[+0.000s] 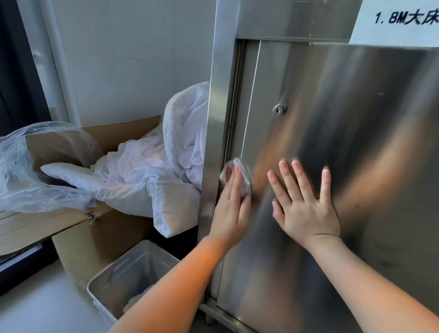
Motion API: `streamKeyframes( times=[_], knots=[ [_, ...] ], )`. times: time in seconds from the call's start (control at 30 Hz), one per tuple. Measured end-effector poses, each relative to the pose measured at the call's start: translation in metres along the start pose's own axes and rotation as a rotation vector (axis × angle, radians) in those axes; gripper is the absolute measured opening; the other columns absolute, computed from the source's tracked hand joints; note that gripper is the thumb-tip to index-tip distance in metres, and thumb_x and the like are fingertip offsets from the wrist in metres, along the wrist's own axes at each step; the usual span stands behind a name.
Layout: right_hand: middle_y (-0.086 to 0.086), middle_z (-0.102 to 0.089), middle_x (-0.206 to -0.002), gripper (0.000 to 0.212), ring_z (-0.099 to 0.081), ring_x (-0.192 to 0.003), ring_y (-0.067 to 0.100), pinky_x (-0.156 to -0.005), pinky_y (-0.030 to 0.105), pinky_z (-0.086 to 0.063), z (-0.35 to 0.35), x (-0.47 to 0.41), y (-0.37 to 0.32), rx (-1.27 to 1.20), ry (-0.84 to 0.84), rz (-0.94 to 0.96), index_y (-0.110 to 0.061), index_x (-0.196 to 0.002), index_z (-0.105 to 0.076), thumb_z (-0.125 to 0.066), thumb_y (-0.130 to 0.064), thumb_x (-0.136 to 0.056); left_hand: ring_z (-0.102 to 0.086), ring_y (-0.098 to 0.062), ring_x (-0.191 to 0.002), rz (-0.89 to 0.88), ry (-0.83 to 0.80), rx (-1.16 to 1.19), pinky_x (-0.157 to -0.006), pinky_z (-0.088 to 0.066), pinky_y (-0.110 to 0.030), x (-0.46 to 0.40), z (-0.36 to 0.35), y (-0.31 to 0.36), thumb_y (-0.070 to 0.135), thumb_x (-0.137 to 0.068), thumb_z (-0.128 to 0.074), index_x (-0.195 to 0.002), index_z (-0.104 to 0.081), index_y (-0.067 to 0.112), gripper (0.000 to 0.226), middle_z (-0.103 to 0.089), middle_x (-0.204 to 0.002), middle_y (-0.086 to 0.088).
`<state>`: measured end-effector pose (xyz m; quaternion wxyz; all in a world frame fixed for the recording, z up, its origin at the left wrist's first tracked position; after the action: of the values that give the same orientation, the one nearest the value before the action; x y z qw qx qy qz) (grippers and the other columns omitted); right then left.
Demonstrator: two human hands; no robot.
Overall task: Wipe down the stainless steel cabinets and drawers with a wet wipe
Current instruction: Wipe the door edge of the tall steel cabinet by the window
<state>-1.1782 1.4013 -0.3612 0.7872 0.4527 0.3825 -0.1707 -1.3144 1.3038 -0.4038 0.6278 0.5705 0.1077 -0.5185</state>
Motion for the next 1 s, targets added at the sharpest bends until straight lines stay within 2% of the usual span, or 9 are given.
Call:
streamKeyframes(
  times=[0.17, 0.37, 0.5, 0.6, 0.67, 0.73, 0.83, 0.93, 1.0],
  knots=[
    [0.009, -0.009, -0.163, 0.062, -0.011, -0.15, 0.028, -0.115, 0.064, 0.001, 0.0, 0.001, 0.0, 0.027, -0.031, 0.006, -0.018, -0.156, -0.016, -0.029, -0.041, -0.1, 0.002, -0.007, -0.151, 0.04, -0.025, -0.023, -0.122, -0.006, -0.026, 0.021, -0.012, -0.011, 0.021, -0.098, -0.043, -0.155, -0.003, 0.011, 0.07, 0.001, -0.161, 0.005],
    [0.01, -0.006, -0.163, 0.063, -0.005, -0.15, 0.028, -0.115, 0.065, 0.003, -0.001, 0.001, 0.0, 0.026, -0.032, 0.003, -0.019, -0.156, -0.013, -0.031, -0.04, -0.1, 0.002, -0.009, -0.151, 0.141, 0.012, 0.006, -0.123, -0.009, -0.031, 0.041, -0.026, -0.019, 0.019, -0.095, -0.047, -0.154, 0.0, 0.015, 0.075, 0.001, -0.16, 0.007],
    [0.01, -0.004, -0.164, 0.063, -0.002, -0.15, 0.029, -0.113, 0.065, 0.009, -0.002, 0.001, 0.001, 0.025, -0.036, 0.004, -0.019, -0.156, -0.011, -0.032, -0.04, -0.1, 0.005, -0.01, -0.151, 0.355, -0.045, 0.04, -0.123, -0.016, -0.042, 0.106, -0.051, -0.052, 0.016, -0.094, -0.052, -0.153, 0.007, 0.024, 0.084, 0.006, -0.159, 0.01],
    [0.01, -0.003, -0.163, 0.063, 0.0, -0.15, 0.029, -0.112, 0.064, 0.013, -0.004, 0.002, 0.0, -0.006, -0.043, 0.006, -0.02, -0.157, -0.01, -0.032, -0.039, -0.101, -0.003, -0.016, -0.152, 0.58, -0.086, 0.096, -0.119, -0.023, -0.048, 0.153, -0.071, -0.073, 0.005, -0.085, -0.057, -0.154, 0.009, 0.026, 0.098, 0.006, -0.161, 0.011],
    [0.01, -0.002, -0.163, 0.063, 0.003, -0.15, 0.029, -0.11, 0.066, 0.011, -0.003, 0.003, -0.001, -0.024, -0.041, 0.006, -0.019, -0.157, -0.008, -0.032, -0.039, -0.101, -0.003, -0.014, -0.152, 0.672, -0.09, 0.15, -0.121, -0.018, -0.045, 0.173, -0.08, -0.082, 0.008, -0.079, -0.055, -0.155, 0.008, 0.024, 0.099, 0.004, -0.164, 0.007],
    [0.011, -0.002, -0.163, 0.064, 0.001, -0.15, 0.031, -0.108, 0.07, 0.005, -0.002, 0.002, -0.001, -0.057, -0.052, 0.005, -0.02, -0.157, -0.006, -0.031, -0.039, -0.101, -0.002, -0.007, -0.151, 0.749, -0.106, 0.183, -0.122, -0.016, -0.037, 0.188, -0.086, -0.092, 0.014, -0.077, -0.051, -0.156, 0.008, 0.025, 0.1, 0.004, -0.164, 0.011],
    [0.014, -0.008, -0.162, 0.063, -0.01, -0.148, 0.037, -0.104, 0.075, -0.008, -0.001, 0.001, 0.001, -0.088, -0.067, -0.001, -0.021, -0.157, -0.003, -0.03, -0.038, -0.102, -0.015, -0.012, -0.15, 0.9, -0.184, 0.211, -0.116, -0.024, -0.03, 0.214, -0.092, -0.113, 0.013, -0.085, -0.054, -0.156, 0.008, 0.031, 0.096, -0.004, -0.164, 0.011],
    [0.016, -0.009, -0.161, 0.062, -0.013, -0.147, 0.041, -0.102, 0.08, -0.014, -0.001, 0.001, 0.003, -0.109, -0.086, 0.0, -0.021, -0.157, -0.001, -0.027, -0.037, -0.103, -0.039, -0.026, -0.139, 1.093, -0.286, 0.223, -0.099, -0.035, -0.026, 0.234, -0.098, -0.135, 0.021, -0.09, -0.054, -0.155, 0.011, 0.035, 0.092, -0.013, -0.164, 0.006],
    [0.017, -0.011, -0.161, 0.061, -0.014, -0.146, 0.042, -0.101, 0.08, -0.017, -0.001, 0.001, 0.003, -0.105, -0.084, -0.001, -0.021, -0.157, -0.001, -0.026, -0.036, -0.103, -0.041, -0.031, -0.136, 1.164, -0.297, 0.253, -0.102, -0.038, -0.031, 0.239, -0.103, -0.146, 0.025, -0.091, -0.054, -0.155, 0.011, 0.033, 0.091, -0.017, -0.163, 0.0]
  ],
)
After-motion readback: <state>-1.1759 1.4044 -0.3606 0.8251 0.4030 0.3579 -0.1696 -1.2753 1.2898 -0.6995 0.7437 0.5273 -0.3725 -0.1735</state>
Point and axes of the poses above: each hand's wrist, its own x-axis away from the middle knuckle, its own z-axis out of the back of the hand, y = z × x, the point moved 3 cm from there along -x, towards the middle knuckle
